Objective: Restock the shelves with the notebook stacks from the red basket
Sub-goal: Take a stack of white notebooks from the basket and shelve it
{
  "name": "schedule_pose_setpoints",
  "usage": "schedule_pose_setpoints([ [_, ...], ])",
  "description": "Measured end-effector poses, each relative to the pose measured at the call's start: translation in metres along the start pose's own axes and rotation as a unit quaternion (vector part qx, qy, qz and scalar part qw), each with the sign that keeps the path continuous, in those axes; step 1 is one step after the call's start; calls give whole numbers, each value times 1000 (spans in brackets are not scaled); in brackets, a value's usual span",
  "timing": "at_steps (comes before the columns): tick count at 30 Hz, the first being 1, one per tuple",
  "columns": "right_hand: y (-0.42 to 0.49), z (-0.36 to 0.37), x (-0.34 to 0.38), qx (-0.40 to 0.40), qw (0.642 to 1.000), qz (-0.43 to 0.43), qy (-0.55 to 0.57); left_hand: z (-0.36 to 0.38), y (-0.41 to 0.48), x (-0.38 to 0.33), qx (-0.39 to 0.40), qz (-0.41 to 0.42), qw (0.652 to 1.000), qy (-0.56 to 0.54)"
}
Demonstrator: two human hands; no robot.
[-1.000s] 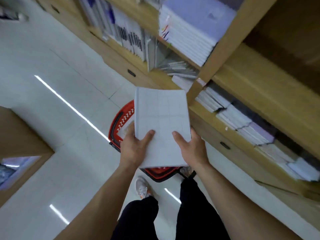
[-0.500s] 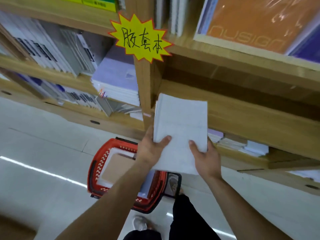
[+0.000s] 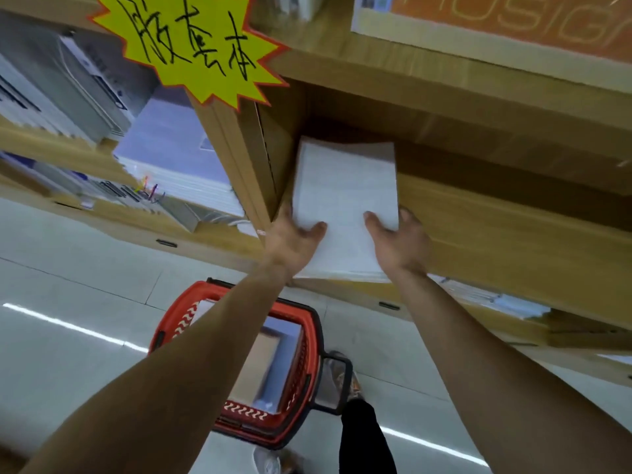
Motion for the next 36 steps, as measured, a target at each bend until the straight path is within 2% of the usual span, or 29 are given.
schedule_pose_setpoints([
  [4,24,2,0,-22,999,6,30,7,26,-12,-11,-8,1000,11],
  [10,60,3,10,-42,999,14,4,32,55,-29,71,-36,997,13],
  [14,57,12,5,-7,1000,14,7,16,23,-10,-16,-46,997,54],
  [16,54,13,8,-8,1000,10,21,17,10,-3,-32,-45,998,20],
  [18,55,16,16,-13,999,9,41,16,16,-6,-48,-30,998,-16],
  [21,56,31,31,-7,998,7,58,4,29,-19,-77,16,997,6],
  [27,50,41,37,2,999,-14,44,-10,-30,4,31,103,990,92],
  [31,50,51,43,-15,999,-4,41,-13,-36,30,57,41,991,112],
  [36,60,57,41,-21,999,-19,-23,2,-12,18,64,18,989,132],
])
Point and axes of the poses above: each hand's wrist, its own y-axis towards the middle knuckle, its own z-axis out of the palm, x = y × z, the point moved 10 cm from there along y, towards the middle knuckle, and after that the axes turned 15 degrees about -y, right-handed, at the moved point
